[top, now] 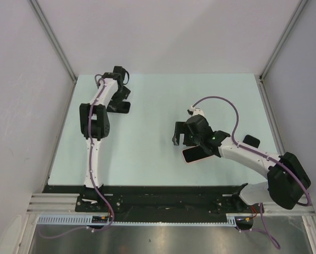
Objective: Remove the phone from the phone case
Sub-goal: Move the phone to the center of the board.
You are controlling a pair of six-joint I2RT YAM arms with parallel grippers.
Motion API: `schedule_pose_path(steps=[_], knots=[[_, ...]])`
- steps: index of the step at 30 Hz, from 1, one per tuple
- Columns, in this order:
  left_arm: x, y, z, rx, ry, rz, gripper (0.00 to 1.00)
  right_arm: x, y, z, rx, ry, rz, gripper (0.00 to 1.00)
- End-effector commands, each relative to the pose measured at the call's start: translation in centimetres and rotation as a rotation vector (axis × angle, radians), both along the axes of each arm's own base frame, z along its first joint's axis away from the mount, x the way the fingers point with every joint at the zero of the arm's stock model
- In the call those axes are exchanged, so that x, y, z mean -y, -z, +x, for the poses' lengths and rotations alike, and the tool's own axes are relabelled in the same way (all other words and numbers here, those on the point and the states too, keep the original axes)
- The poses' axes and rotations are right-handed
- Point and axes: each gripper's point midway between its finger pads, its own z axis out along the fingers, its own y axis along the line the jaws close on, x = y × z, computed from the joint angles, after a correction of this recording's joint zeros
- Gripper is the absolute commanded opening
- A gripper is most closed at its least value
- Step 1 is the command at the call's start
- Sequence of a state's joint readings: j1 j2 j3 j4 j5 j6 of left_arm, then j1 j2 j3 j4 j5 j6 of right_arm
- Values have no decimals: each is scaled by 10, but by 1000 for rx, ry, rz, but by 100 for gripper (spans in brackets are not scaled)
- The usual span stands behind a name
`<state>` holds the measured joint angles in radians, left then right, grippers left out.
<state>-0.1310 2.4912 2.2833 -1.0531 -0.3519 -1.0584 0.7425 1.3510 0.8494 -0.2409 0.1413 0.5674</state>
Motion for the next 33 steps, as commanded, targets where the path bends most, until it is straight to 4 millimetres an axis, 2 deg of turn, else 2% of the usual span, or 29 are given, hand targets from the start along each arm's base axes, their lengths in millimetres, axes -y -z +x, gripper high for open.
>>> schedule_pose_path(steps=[1, 8, 14, 18, 21, 22, 23, 25, 26, 28, 32, 33], knots=[[-6, -21, -34, -70, -68, -12, 100, -3, -13, 0, 41, -15, 28, 100], [-10, -23, -46, -91, -81, -3, 100, -1, -17, -1, 50, -11, 32, 99], [-9, -15, -74, -172, -23, -1, 100, -7, -18, -2, 49, -24, 53, 100], [7, -16, -91, -209, 76, 7, 100, -14, -19, -3, 45, -42, 76, 100], [25, -30, -85, -159, 238, 30, 100, -19, -21, -4, 46, -52, 96, 100], [22, -35, -82, -145, 269, 59, 100, -20, -22, -4, 47, -53, 102, 100], [20, -50, -77, -107, 325, 90, 100, -20, -23, -6, 45, -57, 102, 100], [11, -59, -75, -81, 368, 136, 100, -16, -25, -6, 52, -43, 93, 100], [5, -74, -66, -23, 412, 147, 100, -14, -25, -6, 54, -36, 87, 100], [-3, -74, -65, -10, 417, 121, 100, -14, -24, -6, 56, -32, 82, 100], [-59, -65, -71, -45, 236, 62, 100, -16, -25, -6, 59, -40, 90, 100], [-65, -61, -71, -50, 221, 57, 100, -17, -26, -6, 58, -45, 95, 100]])
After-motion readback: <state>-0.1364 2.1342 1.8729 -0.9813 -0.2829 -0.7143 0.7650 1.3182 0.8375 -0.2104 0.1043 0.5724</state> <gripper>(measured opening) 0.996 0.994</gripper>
